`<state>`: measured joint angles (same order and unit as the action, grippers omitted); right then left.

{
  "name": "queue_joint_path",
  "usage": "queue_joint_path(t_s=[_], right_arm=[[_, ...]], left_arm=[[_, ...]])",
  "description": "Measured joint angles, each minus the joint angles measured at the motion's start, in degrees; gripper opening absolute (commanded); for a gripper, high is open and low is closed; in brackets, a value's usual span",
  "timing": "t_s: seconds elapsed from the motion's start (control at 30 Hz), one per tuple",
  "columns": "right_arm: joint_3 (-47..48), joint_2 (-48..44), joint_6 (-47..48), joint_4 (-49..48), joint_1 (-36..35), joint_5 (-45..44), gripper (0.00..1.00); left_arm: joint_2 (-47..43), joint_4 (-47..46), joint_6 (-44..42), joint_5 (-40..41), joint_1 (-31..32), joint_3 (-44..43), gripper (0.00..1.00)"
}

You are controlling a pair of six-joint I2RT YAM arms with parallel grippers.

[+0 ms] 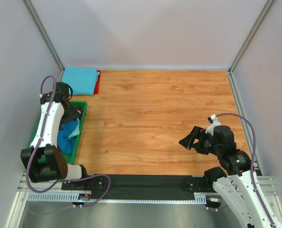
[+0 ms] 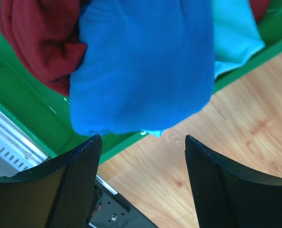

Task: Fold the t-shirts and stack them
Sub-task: Grab the tshirt from the pile

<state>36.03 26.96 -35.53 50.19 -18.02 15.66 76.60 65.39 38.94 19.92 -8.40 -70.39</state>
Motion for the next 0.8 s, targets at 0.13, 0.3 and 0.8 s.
queue_joint_path(t_s=[0.13, 0.3, 0.8], right_arm=[[0.0, 0.0, 0.4, 0.1, -0.5, -0.4, 0.85], [0.0, 0.0, 0.4, 0.2, -0.6, -0.9, 0.85], [0.0, 2.4, 0.4, 0.1, -2.5, -2.2, 0.84]], left_arm=[[5.1, -0.9, 0.3, 1.4, -0.6, 1.2, 0.56], [6.9, -2.2, -0.7, 1.5, -3.6, 3.1, 0.00], [-10.2, 6.3, 1.6, 1.5, -2.9, -16.8, 0.00]])
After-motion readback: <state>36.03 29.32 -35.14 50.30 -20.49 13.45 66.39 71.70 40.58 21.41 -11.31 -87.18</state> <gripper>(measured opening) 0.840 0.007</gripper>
